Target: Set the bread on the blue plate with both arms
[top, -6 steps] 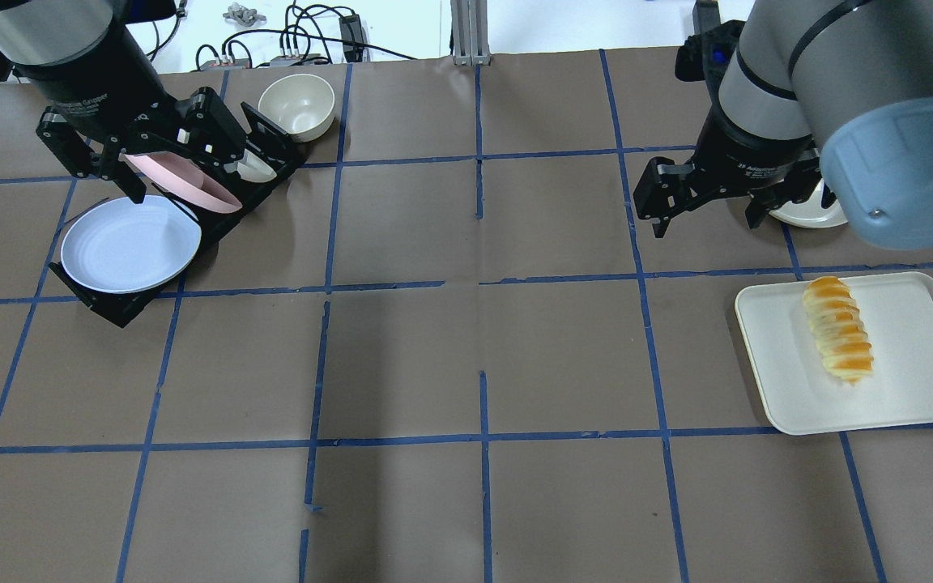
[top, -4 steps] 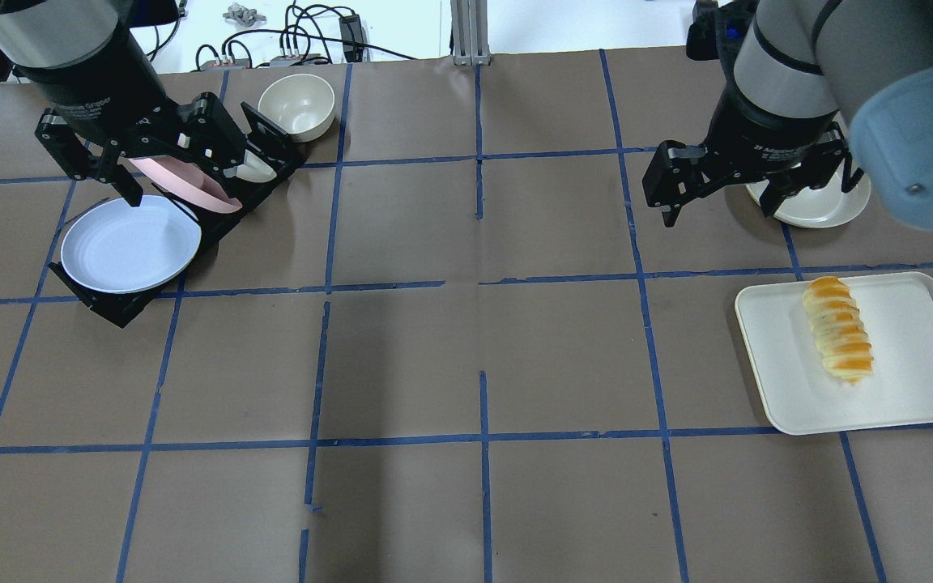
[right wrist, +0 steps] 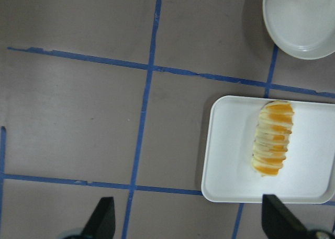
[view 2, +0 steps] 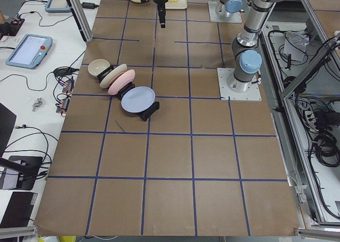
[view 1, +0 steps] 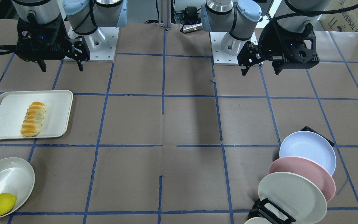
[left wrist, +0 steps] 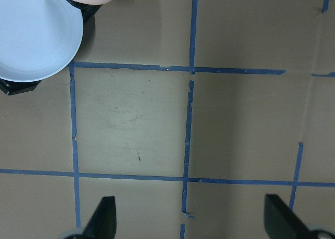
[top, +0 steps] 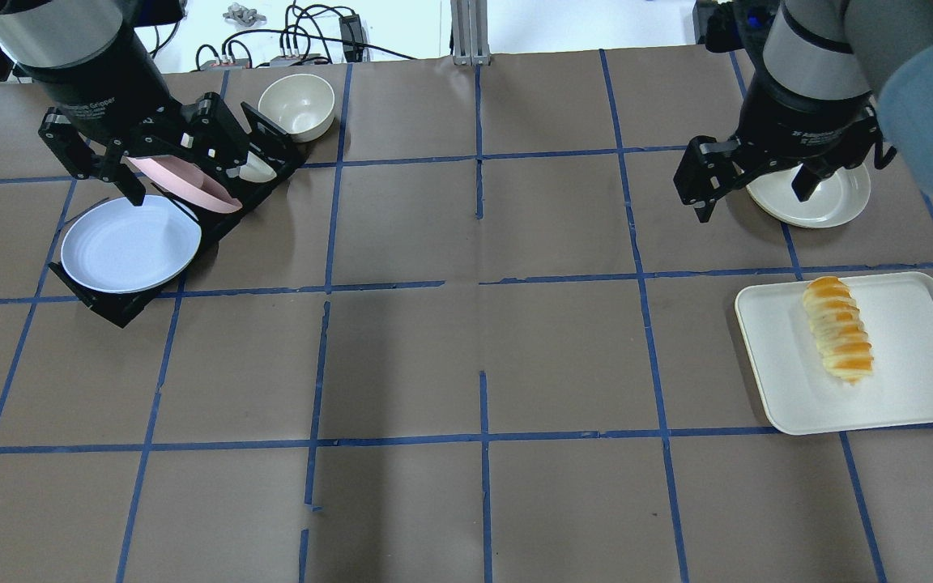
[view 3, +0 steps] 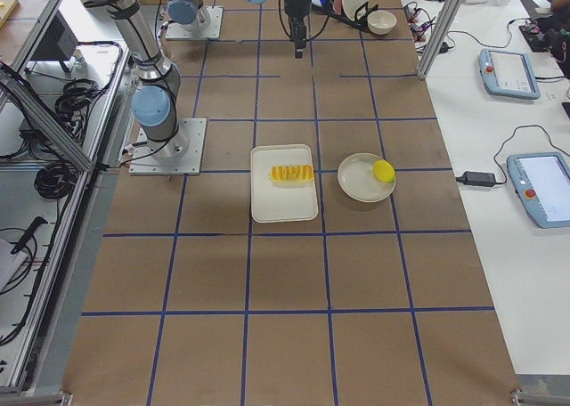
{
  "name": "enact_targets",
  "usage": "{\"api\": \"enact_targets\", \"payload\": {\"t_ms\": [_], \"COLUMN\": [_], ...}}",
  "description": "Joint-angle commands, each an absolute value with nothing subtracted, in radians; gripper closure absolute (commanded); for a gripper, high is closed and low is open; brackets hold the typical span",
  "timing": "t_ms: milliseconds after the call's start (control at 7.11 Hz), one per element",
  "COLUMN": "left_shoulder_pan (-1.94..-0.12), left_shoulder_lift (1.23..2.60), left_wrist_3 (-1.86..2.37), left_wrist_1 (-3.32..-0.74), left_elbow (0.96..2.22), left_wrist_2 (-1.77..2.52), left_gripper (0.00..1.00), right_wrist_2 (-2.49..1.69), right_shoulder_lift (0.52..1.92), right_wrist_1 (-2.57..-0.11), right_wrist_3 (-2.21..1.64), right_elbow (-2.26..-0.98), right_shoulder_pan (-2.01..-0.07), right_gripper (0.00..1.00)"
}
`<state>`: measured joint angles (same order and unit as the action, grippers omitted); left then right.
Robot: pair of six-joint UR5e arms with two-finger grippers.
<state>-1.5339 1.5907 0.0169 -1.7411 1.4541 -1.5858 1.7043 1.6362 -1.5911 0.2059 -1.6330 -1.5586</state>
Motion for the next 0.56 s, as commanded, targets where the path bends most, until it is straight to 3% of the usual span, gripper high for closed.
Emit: {"api": "enact_targets", "payload": {"t_ms": [0, 141, 422], "left_shoulder_pan": [-1.534, -1.535, -1.536], "left_shoulder_lift": [1.592, 1.591, 1.591], "left_wrist_3": [0.017, 0.017, 0.017], "left_wrist_1": [-1.738, -1.74, -1.74], "left_elbow": [1.453, 1.453, 1.453], "left_wrist_2": [-1.585, -1.583, -1.583], "left_gripper": [0.0, 0.0, 0.0], "right_wrist_2": [1.738, 1.735, 1.723], "right_shoulder_lift": [1.631, 1.631, 1.571], "right_wrist_1": [-1.78, -1.96, -2.279], "right_wrist_3": [0.421, 0.527, 0.566], "right_elbow": [-1.774, -1.918, -2.156], "right_shoulder_pan": [-1.398, -1.287, -1.154], "right_gripper": [0.06, 0.11, 0.11]}}
